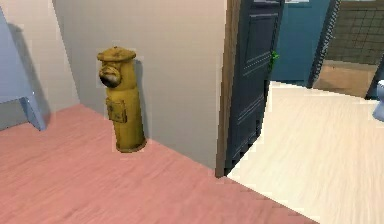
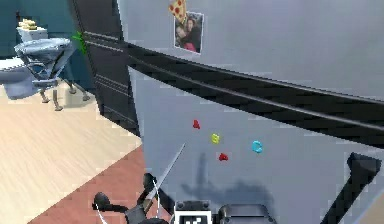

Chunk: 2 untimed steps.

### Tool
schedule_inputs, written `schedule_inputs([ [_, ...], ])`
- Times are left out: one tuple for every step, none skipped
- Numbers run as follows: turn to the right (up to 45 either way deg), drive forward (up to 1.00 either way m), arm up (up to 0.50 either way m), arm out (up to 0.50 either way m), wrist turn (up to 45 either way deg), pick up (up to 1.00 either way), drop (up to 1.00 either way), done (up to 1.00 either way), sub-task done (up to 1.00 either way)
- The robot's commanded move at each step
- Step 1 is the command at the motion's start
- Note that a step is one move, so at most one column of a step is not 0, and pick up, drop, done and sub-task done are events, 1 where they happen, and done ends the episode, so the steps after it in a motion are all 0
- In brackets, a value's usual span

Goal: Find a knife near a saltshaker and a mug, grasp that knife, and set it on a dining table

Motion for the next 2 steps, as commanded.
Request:
schedule_inputs([
  [-45.0,0.00,0.00,0.00,0.0,0.00,0.00,0.00,0.00],
  [-6.0,0.00,0.00,0.00,0.0,0.00,0.00,0.00,0.00],
])
